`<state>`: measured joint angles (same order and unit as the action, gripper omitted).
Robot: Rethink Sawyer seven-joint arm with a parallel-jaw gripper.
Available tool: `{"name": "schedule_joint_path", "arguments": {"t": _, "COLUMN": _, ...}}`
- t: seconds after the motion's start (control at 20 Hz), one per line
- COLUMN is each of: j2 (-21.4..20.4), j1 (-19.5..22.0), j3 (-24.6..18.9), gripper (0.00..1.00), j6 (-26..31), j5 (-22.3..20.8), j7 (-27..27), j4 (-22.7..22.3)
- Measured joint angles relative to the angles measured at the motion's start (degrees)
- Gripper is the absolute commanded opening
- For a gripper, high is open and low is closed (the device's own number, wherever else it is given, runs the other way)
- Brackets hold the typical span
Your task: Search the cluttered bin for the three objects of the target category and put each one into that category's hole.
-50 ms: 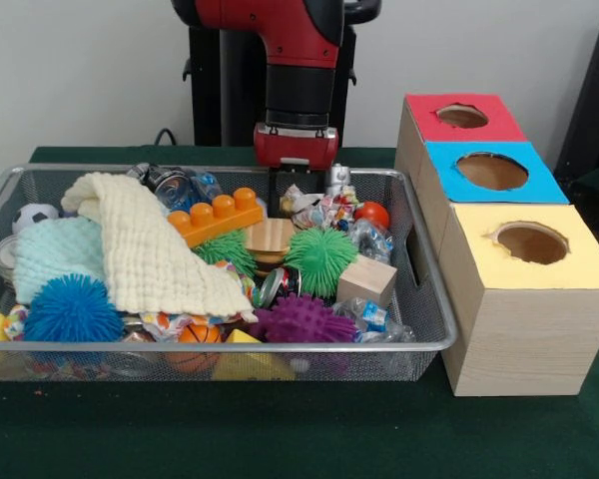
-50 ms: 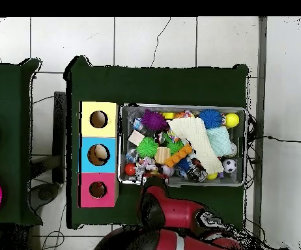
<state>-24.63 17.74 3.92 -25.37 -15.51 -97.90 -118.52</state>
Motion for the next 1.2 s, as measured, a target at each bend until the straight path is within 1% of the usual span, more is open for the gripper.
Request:
{"name": "schedule_joint_path", "arguments": {"t": 0.45, "j2": 0.25, "j1": -1.31, "j3": 1.08, "gripper": 1.00, "j6": 0.01, "j5": 0.43, "j7": 0.00, "j4": 0.42}}
{"name": "schedule_joint_path", "arguments": {"t": 0.5, "j2": 0.31, "j1": -1.44, "j3": 1.17, "gripper": 0.00, "j6": 0.05, "j5": 0.58, "j7": 0.00, "j4": 0.43}}
{"name": "schedule_joint_path", "arguments": {"t": 0.65, "j2": 0.60, "j1": -1.52, "j3": 1.31, "gripper": 0.00, "j6": 0.14, "j5": 0.73, "j7": 0.00, "j4": 0.46}}
{"name": "schedule_joint_path", "arguments": {"t": 0.85, "j2": 1.77, "j1": -1.60, "j3": 2.18, "gripper": 0.00, "j6": 0.31, "j5": 2.00, "j7": 0.00, "j4": 1.29}}
{"name": "schedule_joint_path", "arguments": {"t": 1.2, "j2": 1.79, "j1": -1.69, "j3": 2.37, "gripper": 0.00, "j6": 1.07, "j5": 2.50, "j7": -0.01, "j4": 1.60}}
